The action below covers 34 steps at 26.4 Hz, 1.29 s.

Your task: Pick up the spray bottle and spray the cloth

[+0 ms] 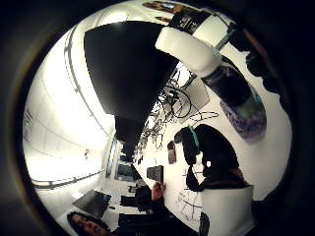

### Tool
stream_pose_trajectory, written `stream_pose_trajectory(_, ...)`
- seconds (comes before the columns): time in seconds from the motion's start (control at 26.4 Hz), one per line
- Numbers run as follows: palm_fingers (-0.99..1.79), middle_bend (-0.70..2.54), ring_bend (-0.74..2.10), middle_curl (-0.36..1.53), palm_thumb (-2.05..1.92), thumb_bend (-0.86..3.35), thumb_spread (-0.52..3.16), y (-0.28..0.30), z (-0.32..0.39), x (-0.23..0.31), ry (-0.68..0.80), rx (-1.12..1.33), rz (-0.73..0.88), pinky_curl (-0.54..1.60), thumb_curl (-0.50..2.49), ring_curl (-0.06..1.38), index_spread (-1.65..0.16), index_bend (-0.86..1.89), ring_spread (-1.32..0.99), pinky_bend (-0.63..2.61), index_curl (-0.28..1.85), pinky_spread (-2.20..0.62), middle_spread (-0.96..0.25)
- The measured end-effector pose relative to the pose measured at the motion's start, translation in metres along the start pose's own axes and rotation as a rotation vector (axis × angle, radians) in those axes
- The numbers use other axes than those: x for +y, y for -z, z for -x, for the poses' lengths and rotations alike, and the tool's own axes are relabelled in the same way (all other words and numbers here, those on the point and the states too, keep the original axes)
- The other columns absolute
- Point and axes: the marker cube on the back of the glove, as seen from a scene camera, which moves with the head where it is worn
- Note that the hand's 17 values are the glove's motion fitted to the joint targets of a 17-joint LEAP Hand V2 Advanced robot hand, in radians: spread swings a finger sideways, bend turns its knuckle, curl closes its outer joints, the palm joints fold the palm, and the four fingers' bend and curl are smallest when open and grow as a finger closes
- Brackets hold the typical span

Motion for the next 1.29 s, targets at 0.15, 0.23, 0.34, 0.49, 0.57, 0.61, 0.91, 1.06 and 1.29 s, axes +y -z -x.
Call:
stream_pose_trajectory(0.15,0.73,0.33,0.53,0.38,0.69,0.04,1.11,-0.009,0.003,-0.013,0.005,-0.054,0.003,0.35,0.33,0.36,-0.29,0.07,-0.14,0.37,0.18,0.04,-0.08)
stream_pose_trajectory(0.23,0.72,0.32,0.52,0.38,0.71,0.03,1.09,-0.013,0.004,-0.018,0.000,-0.071,-0.003,0.36,0.34,0.36,-0.29,0.08,-0.14,0.37,0.18,0.04,-0.09)
stream_pose_trajectory(0.34,0.70,0.30,0.52,0.38,0.73,0.02,1.06,-0.018,0.006,-0.028,-0.008,-0.097,-0.026,0.36,0.35,0.36,-0.30,0.09,-0.14,0.38,0.18,0.03,-0.09)
stream_pose_trajectory(0.49,0.75,0.32,0.50,0.39,0.77,0.01,1.02,-0.022,0.010,-0.041,-0.019,-0.167,-0.042,0.35,0.37,0.35,-0.31,0.13,-0.15,0.34,0.20,0.03,-0.11)
stream_pose_trajectory(0.57,0.80,0.33,0.49,0.39,0.79,0.00,1.00,-0.024,0.013,-0.046,-0.034,-0.195,-0.048,0.34,0.38,0.35,-0.31,0.15,-0.16,0.31,0.21,0.03,-0.12)
stream_pose_trajectory(0.61,0.85,0.34,0.51,0.40,0.81,0.01,0.99,-0.026,0.013,-0.048,-0.044,-0.206,-0.052,0.33,0.39,0.35,-0.31,0.16,-0.16,0.28,0.22,0.02,-0.13)
stream_pose_trajectory(0.91,1.10,0.31,0.52,0.41,0.95,0.01,0.79,-0.039,0.016,-0.066,-0.092,-0.323,-0.094,0.33,0.48,0.38,-0.30,0.19,-0.20,0.24,0.29,-0.07,-0.19)
stream_pose_trajectory(1.06,1.18,0.27,0.49,0.42,0.98,-0.01,0.68,-0.046,0.013,-0.072,-0.096,-0.361,-0.132,0.36,0.51,0.39,-0.31,0.21,-0.21,0.31,0.33,-0.12,-0.21)
stream_pose_trajectory(1.29,1.45,0.38,0.62,0.47,0.97,-0.03,0.52,-0.048,0.009,-0.078,-0.084,-0.305,-0.289,0.38,0.56,0.43,-0.30,0.22,-0.23,0.36,0.37,-0.25,-0.23)
